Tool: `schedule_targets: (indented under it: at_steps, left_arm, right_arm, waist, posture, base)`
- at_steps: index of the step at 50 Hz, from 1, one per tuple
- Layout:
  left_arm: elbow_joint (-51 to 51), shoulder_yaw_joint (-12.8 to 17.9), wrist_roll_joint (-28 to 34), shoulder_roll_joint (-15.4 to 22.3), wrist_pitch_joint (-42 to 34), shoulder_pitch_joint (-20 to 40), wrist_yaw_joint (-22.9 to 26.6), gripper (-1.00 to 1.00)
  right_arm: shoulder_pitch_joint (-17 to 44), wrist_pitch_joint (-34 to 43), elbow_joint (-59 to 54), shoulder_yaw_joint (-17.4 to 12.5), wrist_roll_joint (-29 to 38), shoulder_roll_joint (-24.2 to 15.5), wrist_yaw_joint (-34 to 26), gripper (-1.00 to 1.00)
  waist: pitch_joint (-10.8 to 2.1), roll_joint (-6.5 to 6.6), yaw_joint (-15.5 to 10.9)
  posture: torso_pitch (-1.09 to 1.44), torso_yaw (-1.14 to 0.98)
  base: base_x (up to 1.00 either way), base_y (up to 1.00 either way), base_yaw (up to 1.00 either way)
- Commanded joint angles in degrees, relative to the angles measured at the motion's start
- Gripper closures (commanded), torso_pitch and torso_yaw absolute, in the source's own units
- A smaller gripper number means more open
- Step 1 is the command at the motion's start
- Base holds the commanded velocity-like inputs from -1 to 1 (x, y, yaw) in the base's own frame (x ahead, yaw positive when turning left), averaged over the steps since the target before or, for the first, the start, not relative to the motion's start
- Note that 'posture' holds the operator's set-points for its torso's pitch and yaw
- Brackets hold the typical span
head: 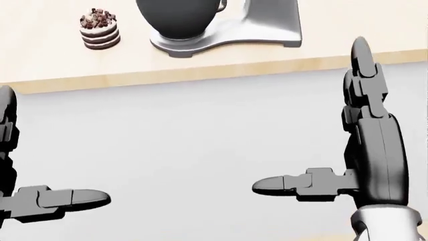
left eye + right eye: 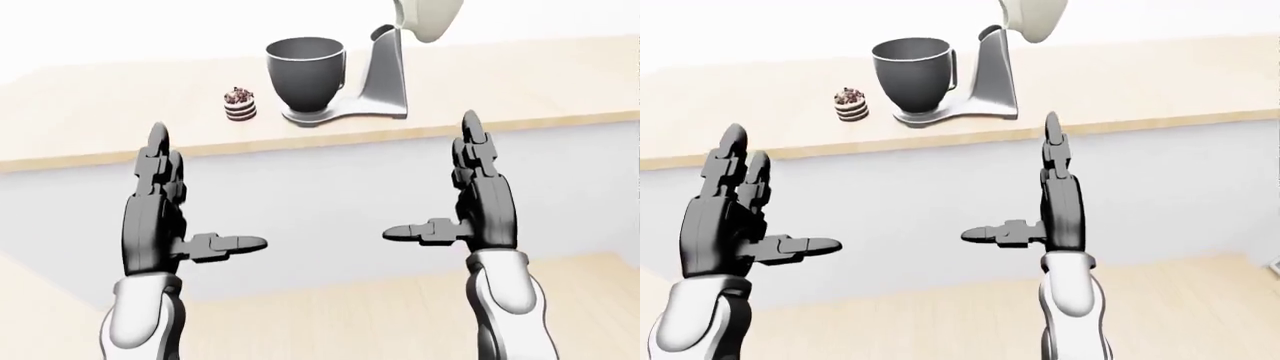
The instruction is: Place the cake in the stand mixer bowl.
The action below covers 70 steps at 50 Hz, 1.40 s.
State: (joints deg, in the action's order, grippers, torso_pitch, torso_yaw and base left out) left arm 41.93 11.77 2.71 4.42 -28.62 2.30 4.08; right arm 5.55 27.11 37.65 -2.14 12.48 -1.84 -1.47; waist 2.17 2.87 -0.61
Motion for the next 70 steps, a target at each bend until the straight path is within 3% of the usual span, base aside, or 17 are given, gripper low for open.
schedule_targets:
  at_steps: [1,5,8,9,11,17,21,22,29,34,35,43,47,56,60,61,70]
  left_arm:
    - [2.61,-0.37,-0.24,0.23,2.05,1.32,0.13,-1.00]
    - [2.65,-0.37,-0.22,0.24,2.10,1.26,0.12,-1.00]
    - [2.77,-0.27,-0.29,0.29,1.83,1.42,0.12,-1.00]
    - [2.66,-0.30,-0.26,0.27,2.05,1.32,0.13,-1.00]
    - [2.56,-0.11,-0.35,0.31,2.11,1.37,0.15,-1.00]
    - [2.94,0.13,-0.48,0.35,1.95,1.25,0.18,-1.00]
    - [3.15,0.47,-0.62,0.54,1.39,1.70,0.11,-1.00]
    - [3.16,0.57,-0.67,0.57,1.35,1.76,0.06,-1.00]
    - [5.74,1.92,-0.60,0.83,-0.13,1.49,-0.40,-1.00]
    - [7.33,3.22,-1.09,1.23,-1.50,1.79,-0.57,-1.00]
    - [7.52,3.46,-1.15,1.32,-1.70,1.88,-0.62,-1.00]
    - [9.60,4.53,-1.29,1.82,-3.46,2.31,-0.72,-1.00]
    - [10.40,4.85,-1.23,2.02,-4.00,2.38,-0.74,-1.00]
    - [11.29,5.08,-1.20,2.09,-4.65,2.38,-0.46,-1.00]
    - [11.53,5.12,-1.24,2.05,-4.83,2.44,-0.35,-1.00]
    - [11.63,5.15,-1.25,2.05,-4.85,2.38,-0.33,-1.00]
    - [12.42,6.08,-1.90,2.20,-5.60,2.51,-0.34,-1.00]
  right_arm:
    - [1.33,-2.07,2.56,-0.60,0.33,-0.35,0.61,-1.00]
    - [1.28,-2.06,2.65,-0.59,0.34,-0.34,0.62,-1.00]
    - [1.29,-2.20,2.44,-0.61,0.30,-0.34,0.66,-1.00]
    - [1.31,-2.13,2.50,-0.60,0.34,-0.36,0.65,-1.00]
    - [1.31,-2.09,2.58,-0.65,0.33,-0.38,0.65,-1.00]
    - [1.06,-2.03,2.94,-0.59,0.44,-0.34,0.68,-1.00]
    - [1.05,-2.23,2.80,-0.50,0.46,-0.30,0.70,-1.00]
    - [1.02,-2.25,2.84,-0.51,0.45,-0.30,0.69,-1.00]
    - [0.84,-2.44,2.94,-0.47,0.52,-0.23,0.76,-1.00]
    - [0.72,-2.39,3.13,-0.43,0.60,-0.20,0.76,-1.00]
    - [0.68,-2.43,3.14,-0.45,0.59,-0.19,0.77,-1.00]
    - [0.42,-2.44,3.43,-0.65,0.50,-0.22,0.74,-1.00]
    - [0.31,-2.56,3.49,-0.64,0.51,-0.20,0.79,-1.00]
    - [0.02,-2.81,3.72,-0.84,0.32,-0.14,0.90,-1.00]
    - [-0.17,-3.33,3.91,-1.11,-0.24,-0.03,1.21,-1.00]
    - [-0.16,-3.27,3.94,-1.12,-0.28,-0.05,1.21,-1.00]
    - [-0.14,-3.32,3.99,-0.90,-0.32,-0.11,1.37,-1.00]
  waist:
    - [-0.81,-0.17,0.11]
    - [-0.39,-2.74,-0.35]
    - [-1.87,-7.65,-0.22]
    - [-1.08,-4.66,0.36]
    - [-0.83,-5.82,0.65]
    - [-0.01,-2.53,1.07]
    - [-1.67,3.56,1.23]
    - [-0.74,0.56,0.57]
    - [-0.58,-0.93,-0.16]
    - [-1.55,-6.97,-0.43]
    - [-1.13,-4.76,0.31]
    - [0.14,-2.56,1.01]
    - [-1.37,3.01,1.33]
    - [-0.32,-1.42,-0.17]
    - [-1.47,-6.04,-0.40]
    - [-0.76,-3.61,-0.57]
    - [-1.81,-2.85,0.11]
  posture:
    - [0.00,0.00]
    - [0.00,0.00]
    - [0.00,0.00]
    - [0.00,0.00]
    - [0.00,0.00]
    - [0.00,0.00]
    - [0.00,0.00]
    - [0.00,0.00]
    - [0.00,0.00]
    - [0.00,0.00]
    - [0.00,0.00]
    - [0.00,0.00]
    - [0.00,0.00]
    - [0.00,0.00]
    - [0.00,0.00]
    - [0.00,0.00]
    - [0.00,0.00]
  base:
    - [0.24,0.00,0.00]
    - [0.23,0.00,0.00]
    - [0.23,0.00,0.00]
    - [0.23,0.00,0.00]
    - [0.23,0.00,0.00]
    - [0.23,0.00,0.00]
    - [0.23,0.00,0.00]
    - [0.23,0.00,0.00]
    - [0.23,0.00,0.00]
    - [0.23,0.00,0.00]
    - [0.22,0.00,0.00]
    - [0.23,0.00,0.00]
    - [0.22,0.00,0.00]
    - [0.22,0.00,0.00]
    - [0.02,0.00,0.00]
    - [0.00,0.00,0.00]
    - [0.00,0.00,0.00]
